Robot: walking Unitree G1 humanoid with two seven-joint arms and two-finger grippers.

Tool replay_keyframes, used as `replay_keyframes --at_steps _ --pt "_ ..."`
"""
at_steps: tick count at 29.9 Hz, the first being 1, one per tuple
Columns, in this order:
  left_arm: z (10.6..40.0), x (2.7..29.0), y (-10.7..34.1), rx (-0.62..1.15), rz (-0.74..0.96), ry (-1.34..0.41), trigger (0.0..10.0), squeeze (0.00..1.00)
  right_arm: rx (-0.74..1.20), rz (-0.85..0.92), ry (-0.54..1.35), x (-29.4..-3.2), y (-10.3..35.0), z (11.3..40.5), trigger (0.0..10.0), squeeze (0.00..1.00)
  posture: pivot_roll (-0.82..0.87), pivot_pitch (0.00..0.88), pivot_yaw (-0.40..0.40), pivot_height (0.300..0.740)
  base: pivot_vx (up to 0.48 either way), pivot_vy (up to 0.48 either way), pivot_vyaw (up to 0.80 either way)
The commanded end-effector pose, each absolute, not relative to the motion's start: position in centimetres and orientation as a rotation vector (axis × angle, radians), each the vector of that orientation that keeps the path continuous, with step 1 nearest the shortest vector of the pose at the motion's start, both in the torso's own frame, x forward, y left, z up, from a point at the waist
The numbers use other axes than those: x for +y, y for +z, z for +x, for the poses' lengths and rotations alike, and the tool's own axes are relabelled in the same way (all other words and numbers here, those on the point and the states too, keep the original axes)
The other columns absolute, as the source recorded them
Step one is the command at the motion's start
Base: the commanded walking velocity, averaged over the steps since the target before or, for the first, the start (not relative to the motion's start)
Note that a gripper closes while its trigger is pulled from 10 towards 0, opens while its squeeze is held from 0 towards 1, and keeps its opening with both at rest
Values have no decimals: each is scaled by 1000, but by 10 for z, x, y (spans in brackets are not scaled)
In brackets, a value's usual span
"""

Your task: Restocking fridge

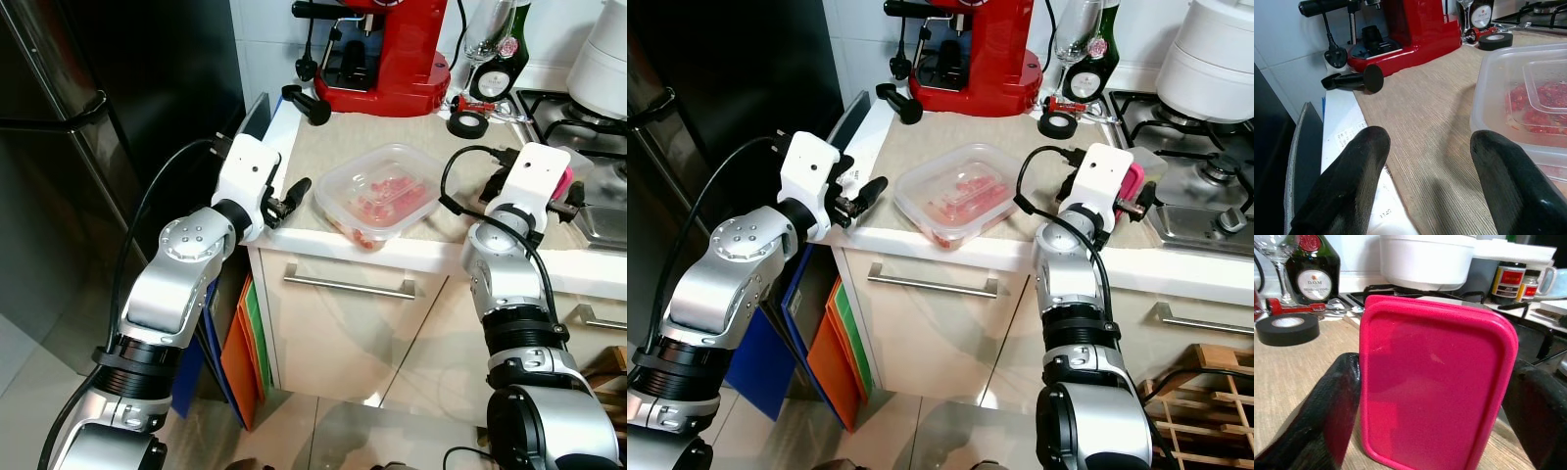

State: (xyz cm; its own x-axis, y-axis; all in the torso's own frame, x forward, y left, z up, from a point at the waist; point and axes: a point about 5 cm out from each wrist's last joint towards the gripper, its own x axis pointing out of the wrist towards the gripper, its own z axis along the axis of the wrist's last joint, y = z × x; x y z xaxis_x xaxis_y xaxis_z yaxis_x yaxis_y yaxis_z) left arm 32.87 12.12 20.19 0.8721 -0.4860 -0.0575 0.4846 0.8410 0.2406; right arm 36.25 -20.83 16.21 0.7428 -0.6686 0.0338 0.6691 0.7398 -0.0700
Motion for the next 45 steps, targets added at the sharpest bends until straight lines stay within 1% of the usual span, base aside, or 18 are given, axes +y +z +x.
replay_keyframes --at_steps 1,14,18,21,23,27,29,34,36,38,39,41,45 --pt "331 124 208 -17 267 -503 10000 0 71 -39 -747 -214 147 360 0 0 22 0 17 740 0 0 0" --pt "332 127 209 -17 272 -501 10000 0 57 59 -664 -211 147 364 0 0 25 0 22 740 0 0 0" --pt "332 126 210 -18 270 -502 10000 0 -2 52 -620 -208 157 367 0 0 24 0 24 740 0 0 0" --pt "332 124 209 -26 261 -505 10000 0 -127 44 -511 -201 176 371 0 0 19 0 24 740 0 0 0" --pt "332 124 210 -29 258 -506 10000 0 -142 50 -496 -200 178 371 0 0 19 0 23 740 0 0 0" --pt "331 119 206 -36 222 -495 10000 0 -291 -61 -423 -192 197 366 0 0 12 0 17 740 0 0 0" --pt "332 118 204 -38 175 -471 10000 0 -336 -87 -397 -190 202 363 0 0 9 0 15 740 0 0 0" --pt "332 116 203 -73 95 -414 10000 0 -415 -171 -402 -190 210 354 0 0 8 0 -1 740 0 0 0" --pt "330 113 204 -128 63 -397 10000 0 -506 -247 -400 -190 221 345 0 0 4 0 -7 740 0 0 0" --pt "329 108 203 -150 64 -404 10000 0 -540 -269 -407 -192 225 339 0 0 4 0 -7 740 0 0 0" --pt "328 108 206 -205 85 -377 10000 0 -552 -275 -417 -195 227 337 0 0 4 0 -8 740 0 0 0" --pt "329 107 204 -219 107 -363 10000 0 -570 -290 -437 -199 230 333 0 0 3 0 -4 740 0 0 0" --pt "329 110 199 -182 16 -342 10000 0 -557 -320 -480 -210 223 326 0 0 3 0 -1 740 0 0 0"
